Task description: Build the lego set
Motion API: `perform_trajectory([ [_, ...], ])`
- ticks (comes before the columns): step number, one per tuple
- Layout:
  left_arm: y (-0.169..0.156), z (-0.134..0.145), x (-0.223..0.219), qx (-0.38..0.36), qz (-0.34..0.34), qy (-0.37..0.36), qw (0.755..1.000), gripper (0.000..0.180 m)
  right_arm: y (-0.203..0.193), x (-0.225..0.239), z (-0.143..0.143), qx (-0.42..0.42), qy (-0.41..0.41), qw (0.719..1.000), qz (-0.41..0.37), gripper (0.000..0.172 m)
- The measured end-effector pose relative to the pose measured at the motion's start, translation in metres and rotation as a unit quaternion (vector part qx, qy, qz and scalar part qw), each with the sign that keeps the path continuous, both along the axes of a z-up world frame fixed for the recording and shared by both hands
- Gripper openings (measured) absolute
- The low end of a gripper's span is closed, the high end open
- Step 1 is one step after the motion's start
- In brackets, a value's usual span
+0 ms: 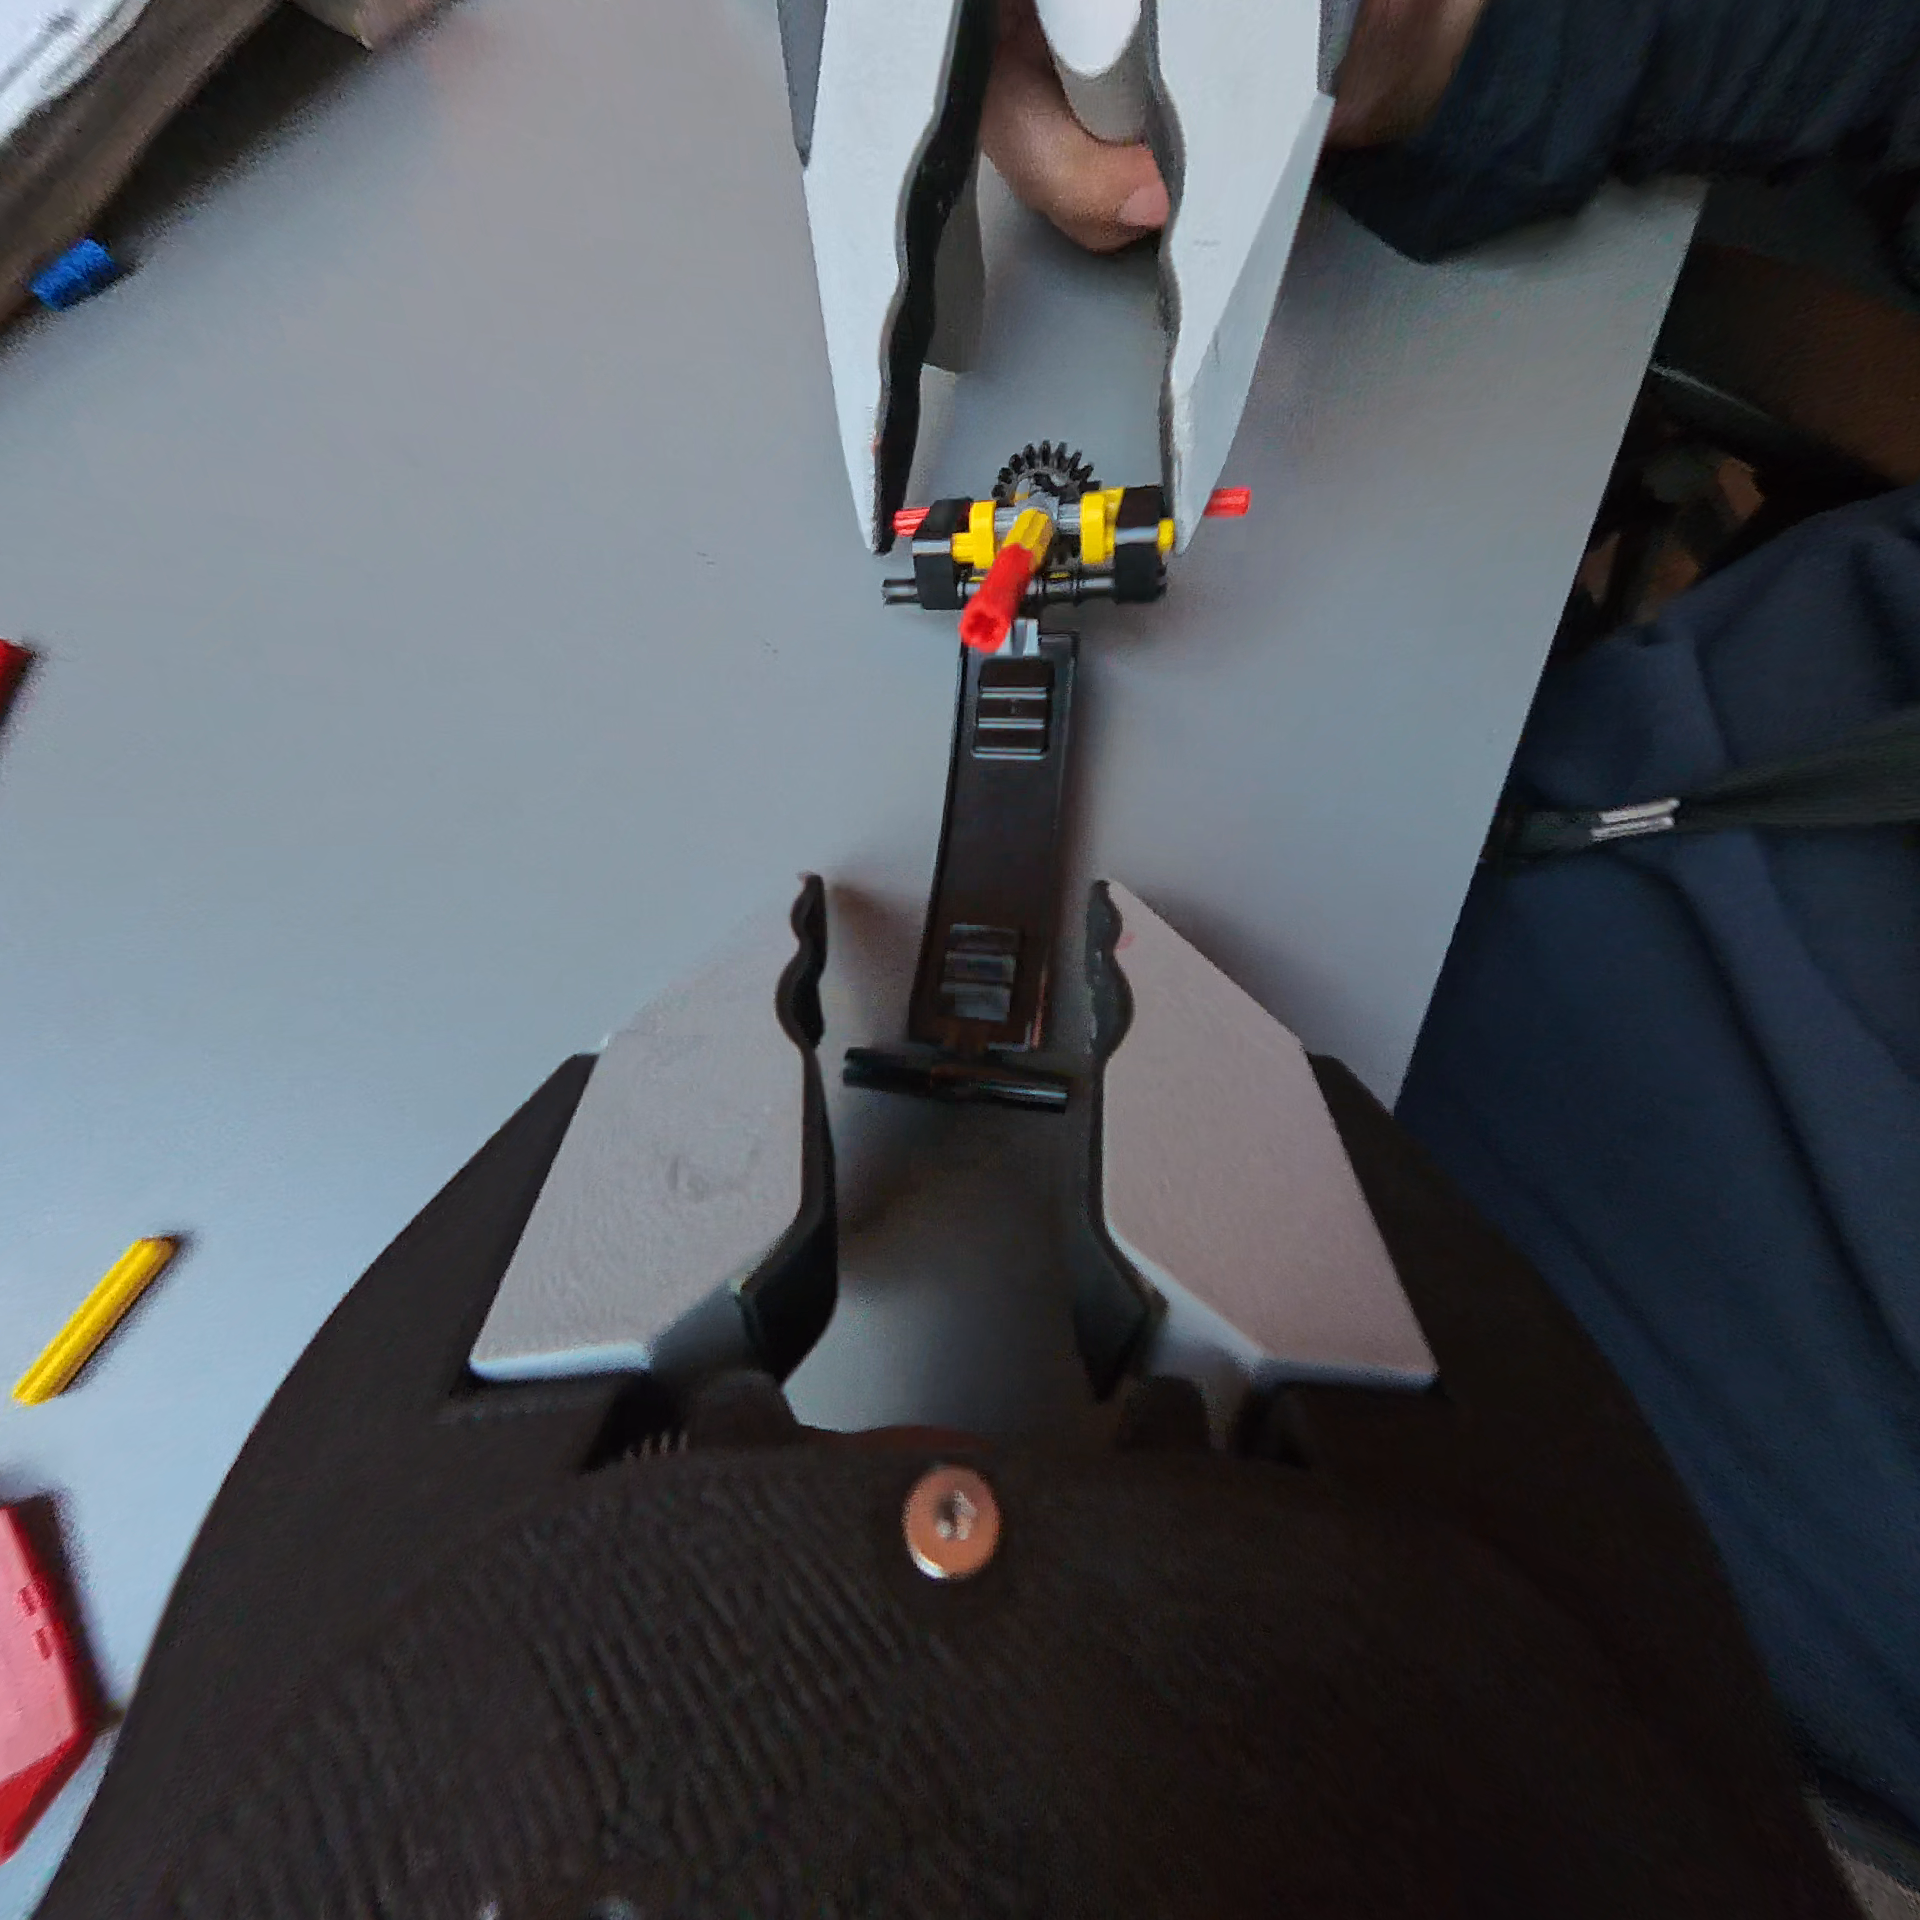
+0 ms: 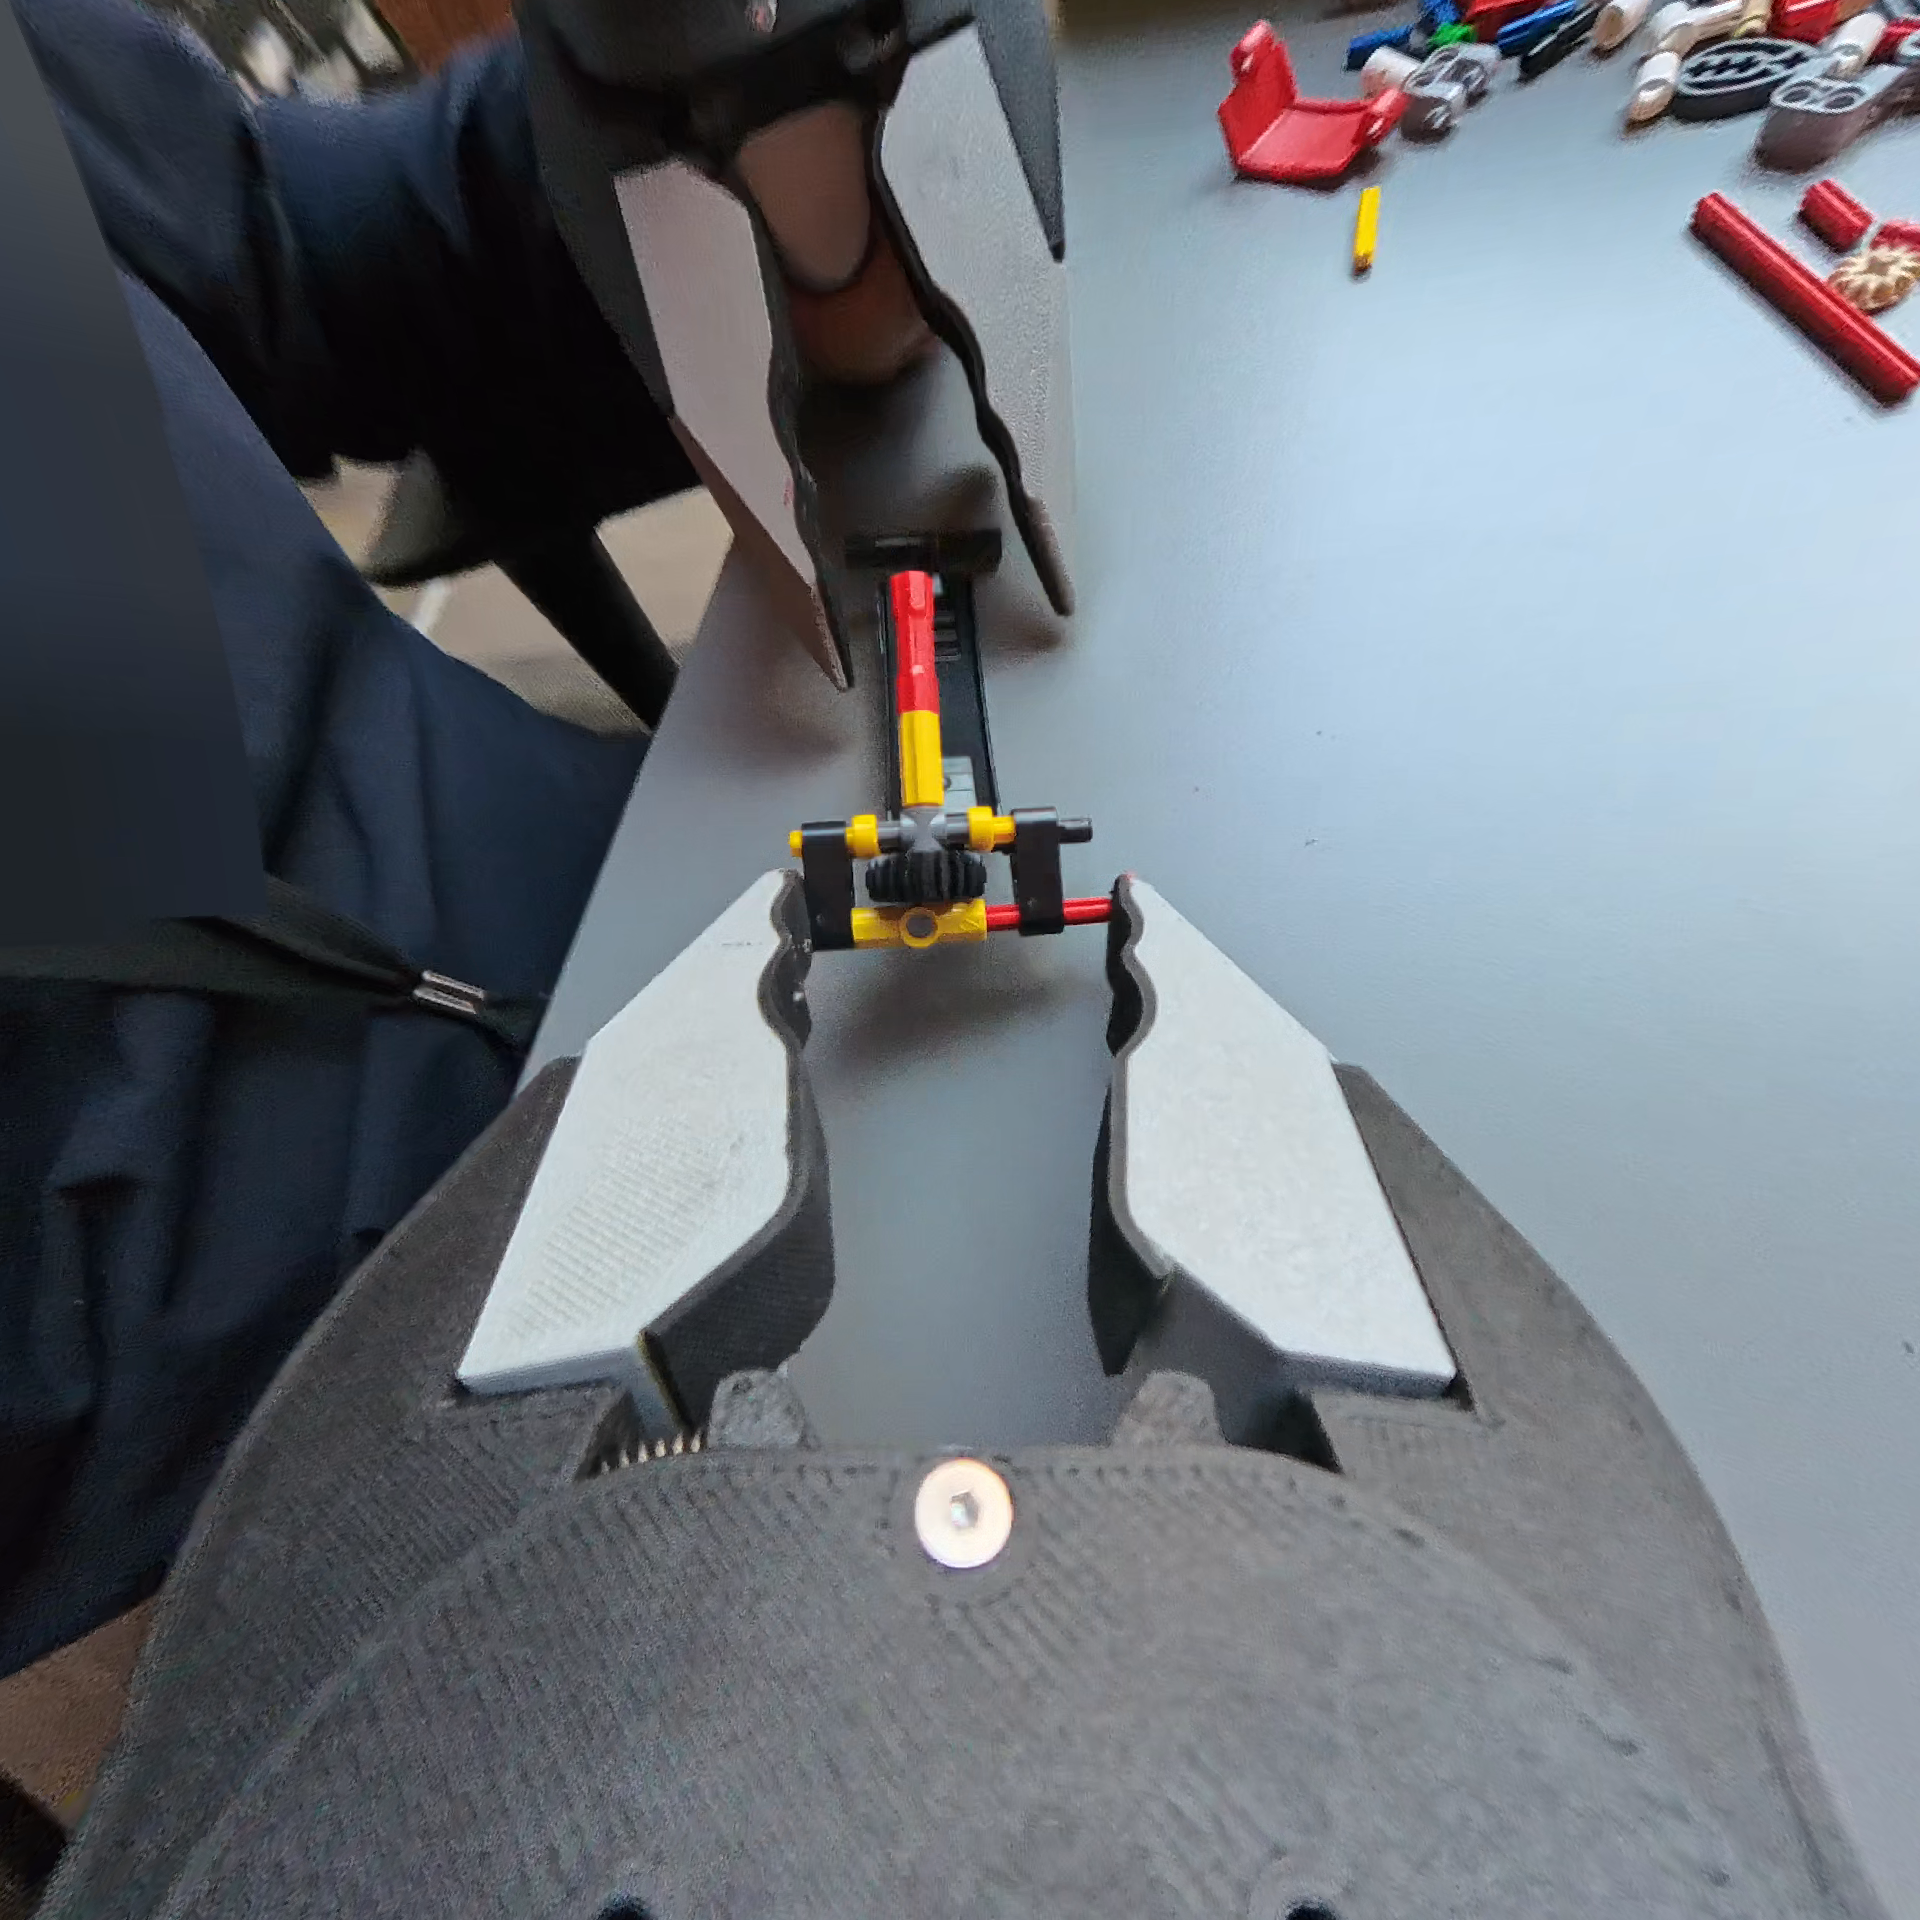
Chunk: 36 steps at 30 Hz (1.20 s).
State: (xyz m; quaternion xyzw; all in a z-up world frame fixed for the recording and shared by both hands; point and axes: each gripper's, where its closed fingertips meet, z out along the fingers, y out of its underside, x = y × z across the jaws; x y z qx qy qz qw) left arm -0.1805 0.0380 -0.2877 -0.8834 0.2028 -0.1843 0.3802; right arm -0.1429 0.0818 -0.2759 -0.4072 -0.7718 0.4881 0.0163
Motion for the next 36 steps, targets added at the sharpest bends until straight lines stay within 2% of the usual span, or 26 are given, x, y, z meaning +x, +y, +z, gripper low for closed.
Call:
perform_trajectory([
  [4,0.005,0.008,-0.016,0.032,0.044,0.034,0.998,0.065,0.009,-0.002,0.013,-0.111,-0.048,0.992,-0.023,0.056],
  [7,0.010,0.015,0.000,0.055,0.034,0.114,0.991,0.079,0.015,-0.004,0.015,-0.179,-0.102,0.978,-0.047,0.056],
  [8,0.014,0.016,0.009,0.065,0.030,0.149,0.986,0.077,0.015,-0.005,0.015,-0.196,-0.114,0.972,-0.057,0.056],
  [11,0.029,0.004,0.015,0.073,0.023,0.285,0.955,0.060,0.012,-0.005,0.017,-0.254,-0.163,0.951,-0.071,0.056],
  [13,0.037,0.000,0.017,0.080,0.001,0.348,0.934,0.009,0.004,-0.002,0.020,-0.301,-0.203,0.929,-0.070,0.056],
  [14,0.040,0.000,0.018,0.080,-0.009,0.357,0.931,0.006,0.003,-0.001,0.021,-0.318,-0.216,0.920,-0.071,0.056],
  [15,0.041,0.001,0.017,0.066,-0.011,0.353,0.933,0.005,0.003,-0.001,0.022,-0.324,-0.217,0.918,-0.077,0.056],
  [17,0.042,0.011,0.023,0.054,-0.028,0.282,0.957,0.002,0.005,0.004,0.030,-0.334,-0.198,0.919,-0.069,0.056],
  [19,0.038,0.028,0.037,0.031,-0.066,0.148,0.986,0.001,0.008,0.009,0.052,-0.373,-0.155,0.914,-0.045,0.051],
  [21,0.024,0.040,0.047,-0.031,-0.124,0.022,0.992,0.001,0.018,0.014,0.069,-0.385,-0.115,0.915,-0.033,0.048],
  [22,0.024,0.043,0.042,-0.044,-0.133,0.003,0.990,0.001,0.024,0.015,0.073,-0.374,-0.094,0.922,-0.033,0.049],
  [25,0.011,0.047,0.044,-0.112,-0.194,-0.068,0.972,0.001,0.041,0.015,0.074,-0.292,-0.013,0.954,-0.060,0.071],
  [28,-0.001,0.052,0.053,-0.147,-0.258,-0.114,0.948,0.001,0.030,0.033,0.093,-0.233,0.082,0.969,-0.015,0.068],
  [31,-0.010,0.055,0.065,-0.153,-0.315,-0.139,0.926,0.001,0.009,0.045,0.085,-0.091,0.156,0.983,0.019,0.061],
  [34,0.002,0.033,0.062,-0.153,-0.302,-0.093,0.936,0.001,0.005,0.041,0.066,0.048,0.210,0.977,0.003,0.054],
  [36,0.008,0.023,0.059,-0.168,-0.284,-0.089,0.940,0.002,0.011,0.034,0.059,0.111,0.233,0.966,-0.028,0.050],
])
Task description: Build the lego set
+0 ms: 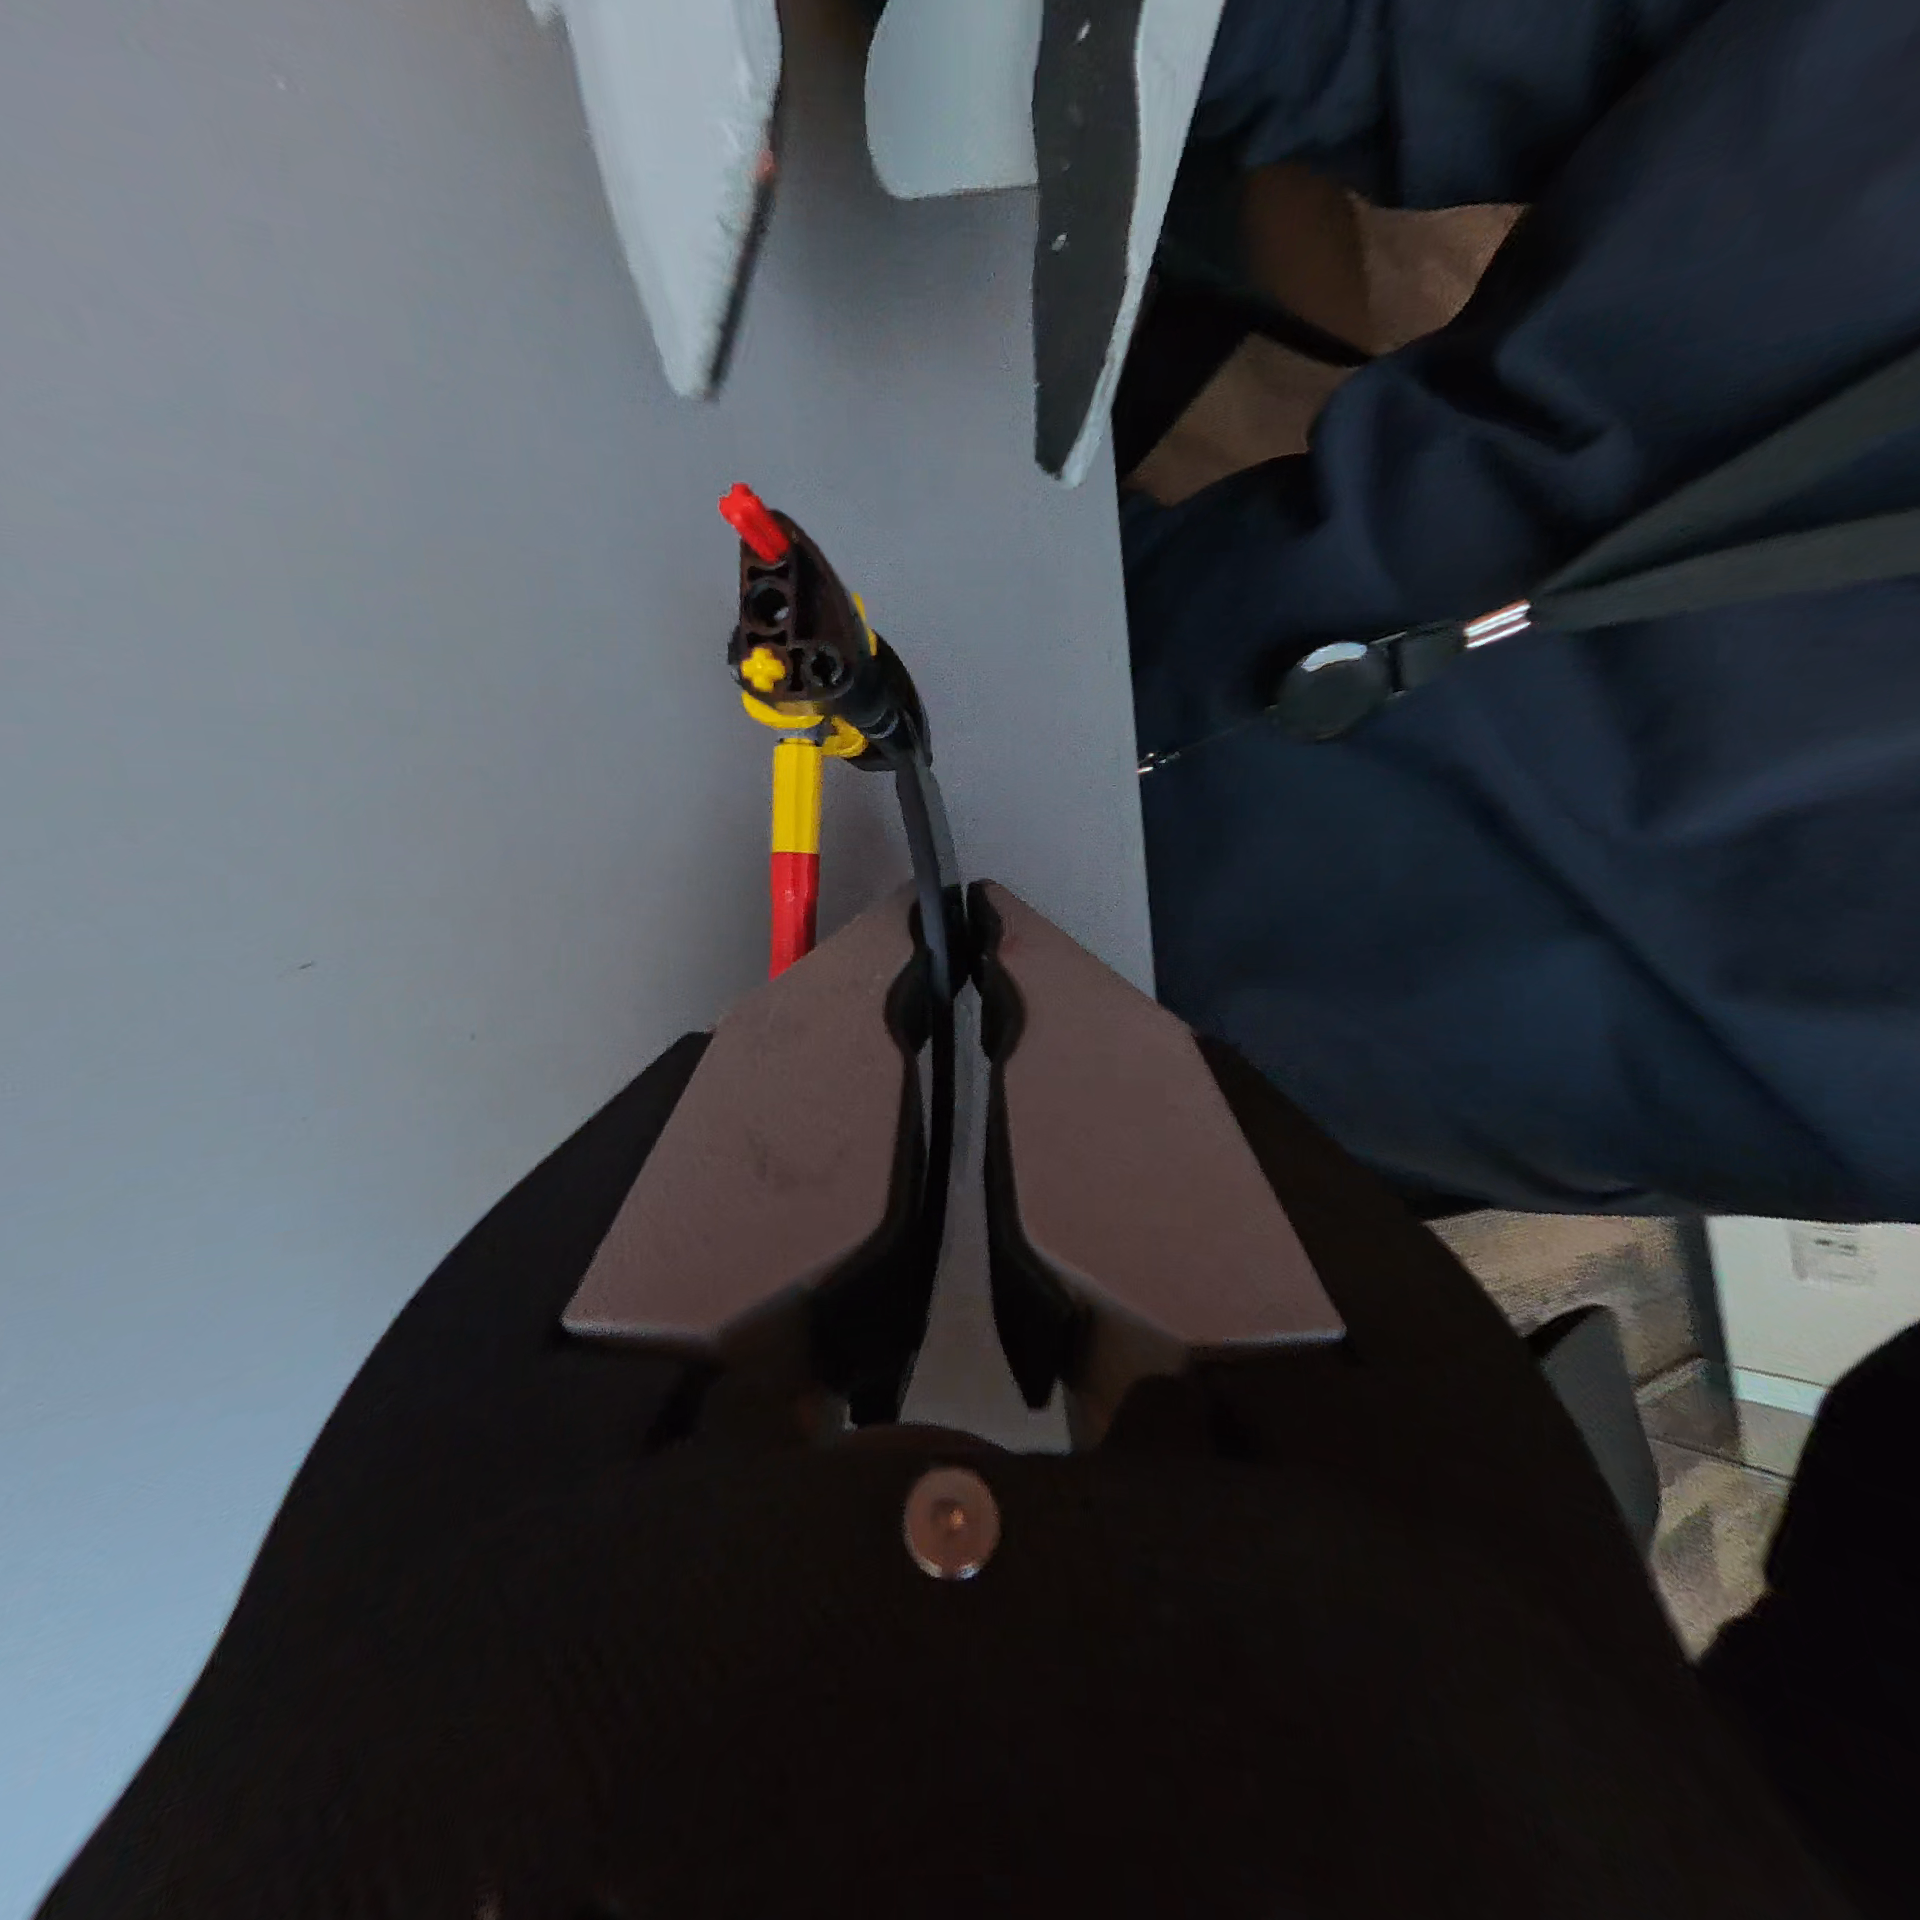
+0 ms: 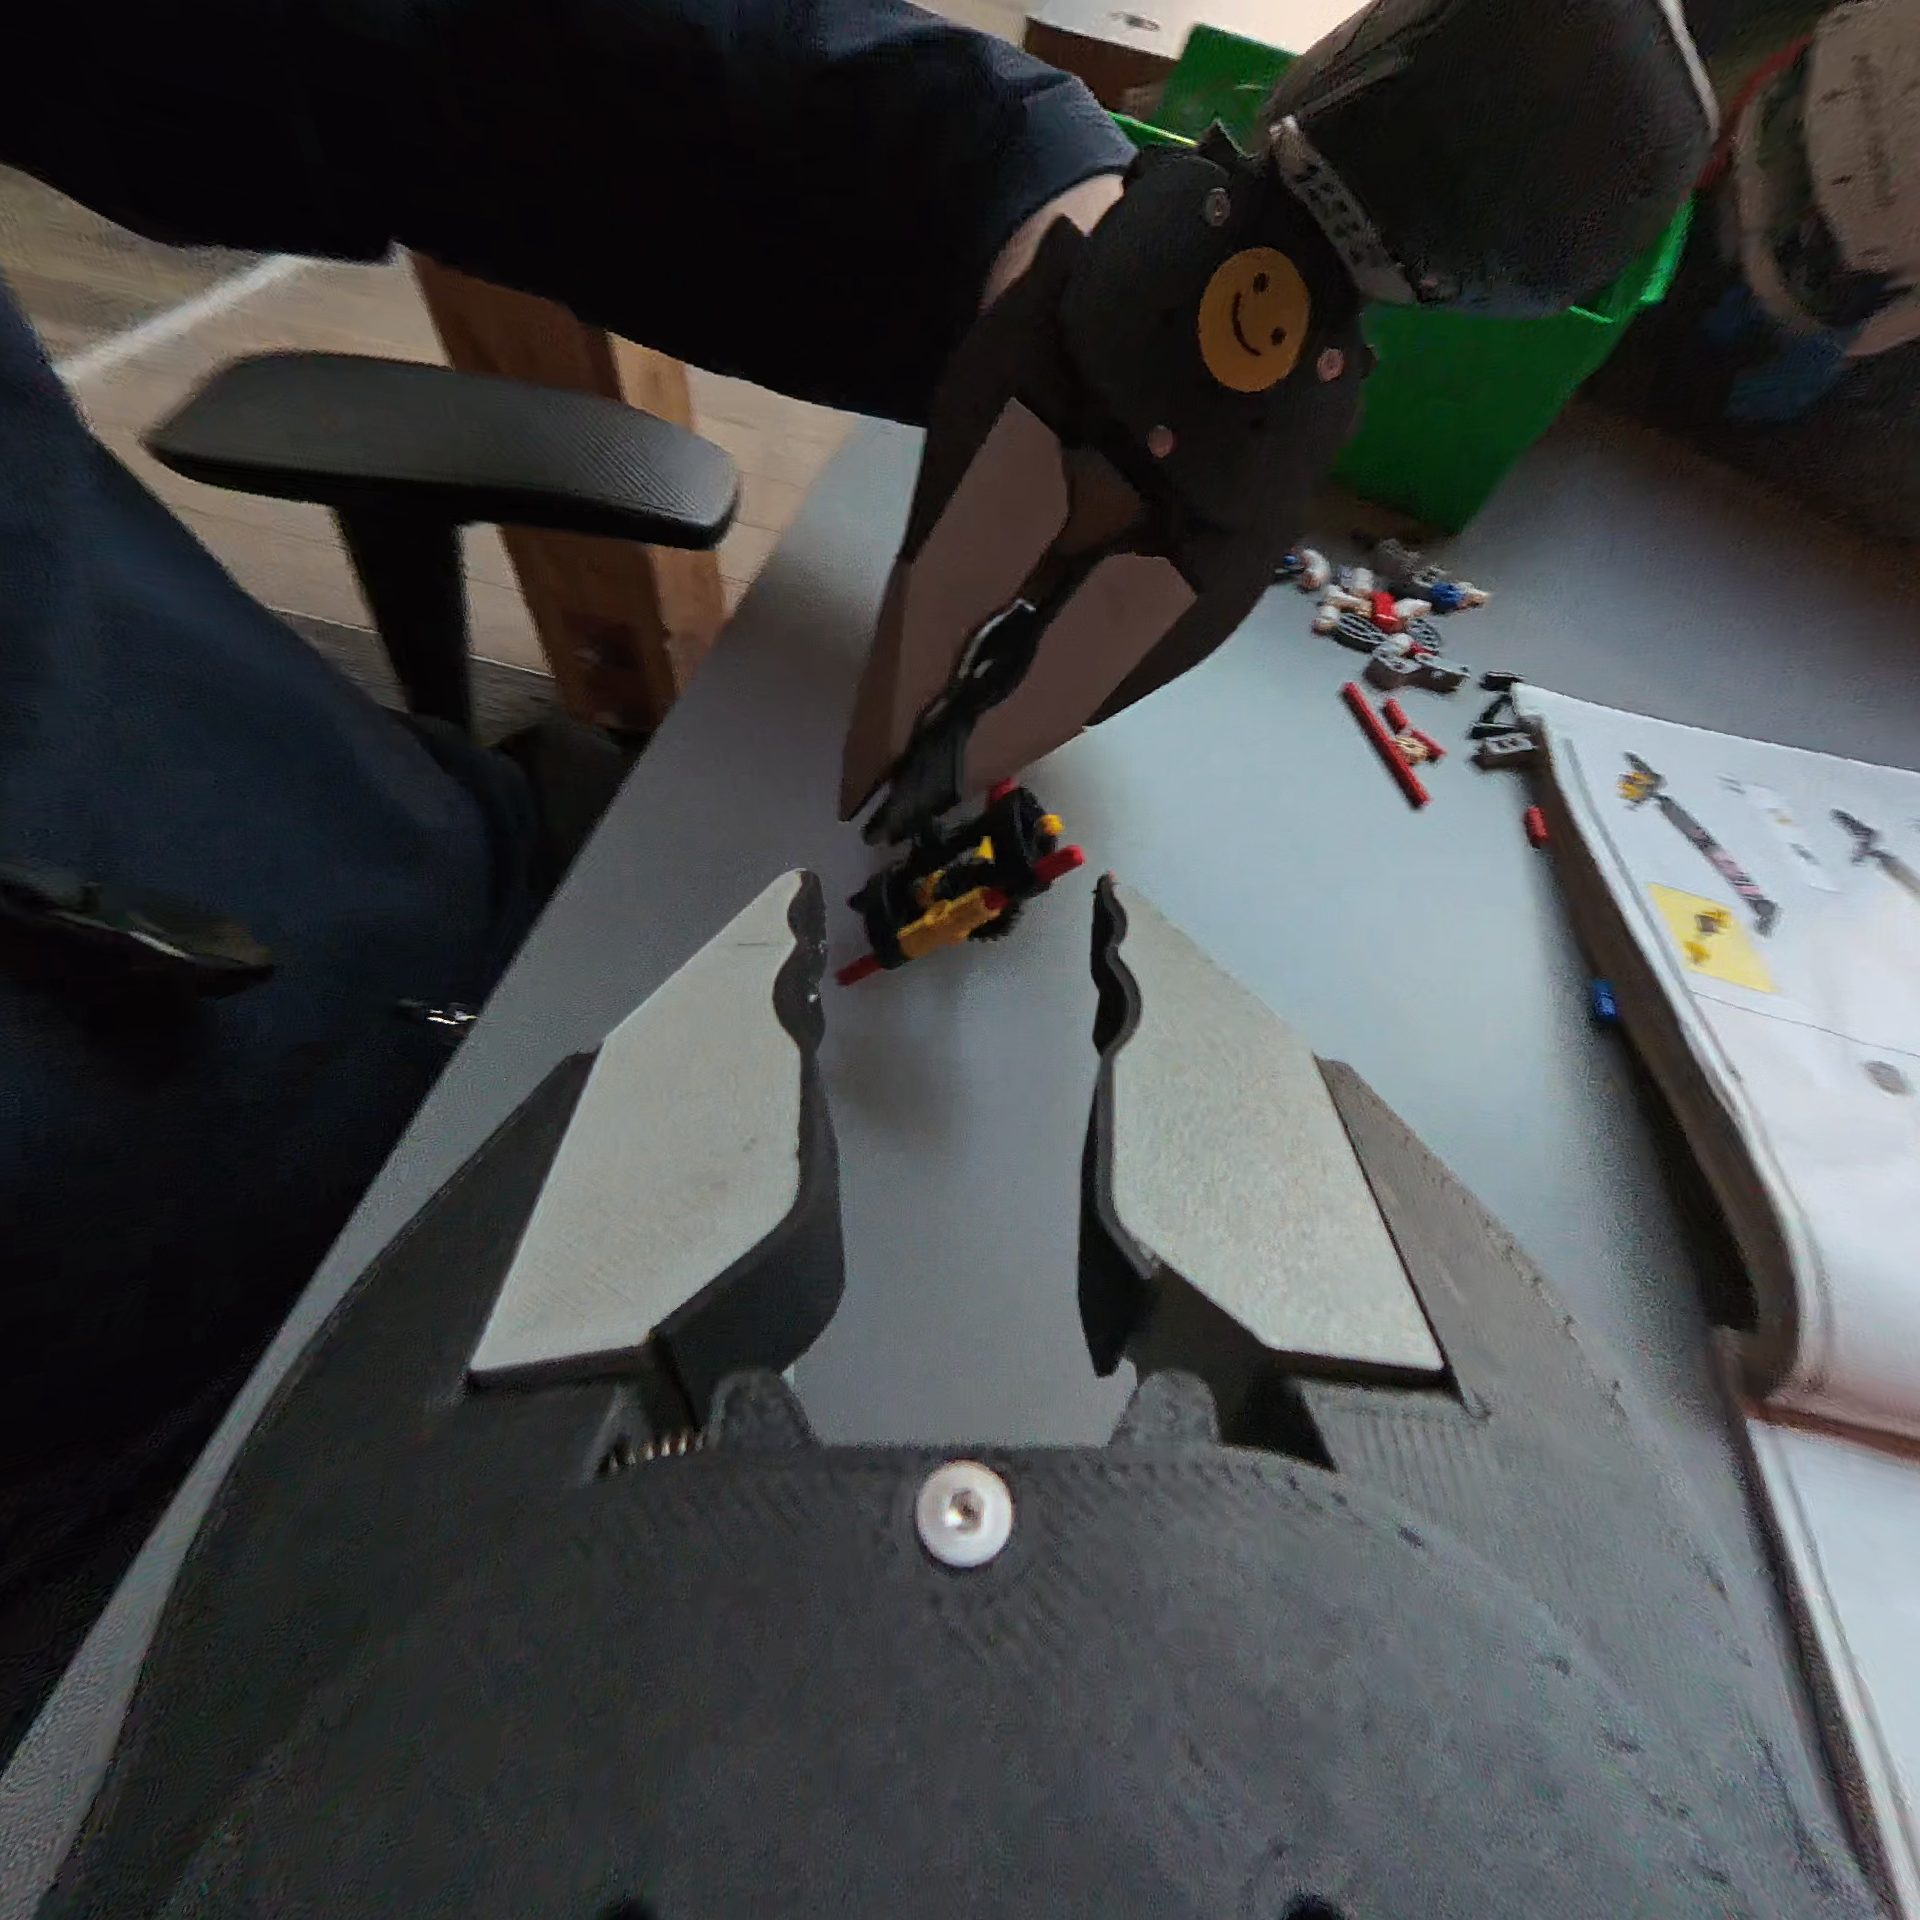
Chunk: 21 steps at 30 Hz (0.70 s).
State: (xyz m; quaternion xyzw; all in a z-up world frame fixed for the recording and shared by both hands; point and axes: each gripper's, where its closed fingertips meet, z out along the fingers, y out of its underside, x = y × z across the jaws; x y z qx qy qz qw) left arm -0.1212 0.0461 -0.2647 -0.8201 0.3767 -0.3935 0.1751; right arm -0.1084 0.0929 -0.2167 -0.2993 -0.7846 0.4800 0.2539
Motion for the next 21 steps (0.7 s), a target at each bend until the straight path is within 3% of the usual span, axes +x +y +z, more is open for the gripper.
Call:
perform_trajectory([
  [6,0.000,-0.004,0.004,-0.044,0.011,-0.051,0.998,0.002,0.003,-0.006,-0.023,0.153,0.029,0.986,-0.066,0.070],
  [9,0.005,0.001,0.005,-0.077,0.026,-0.103,0.991,0.002,0.001,-0.011,-0.032,0.234,0.048,0.967,-0.092,0.065],
  [13,0.009,-0.003,0.004,-0.116,0.035,-0.135,0.983,0.001,0.005,-0.019,-0.041,0.282,0.046,0.950,-0.124,0.062],
  [21,0.003,-0.014,0.008,-0.130,0.012,-0.101,0.986,0.002,0.007,-0.022,-0.056,0.322,0.039,0.940,-0.109,0.060],
])
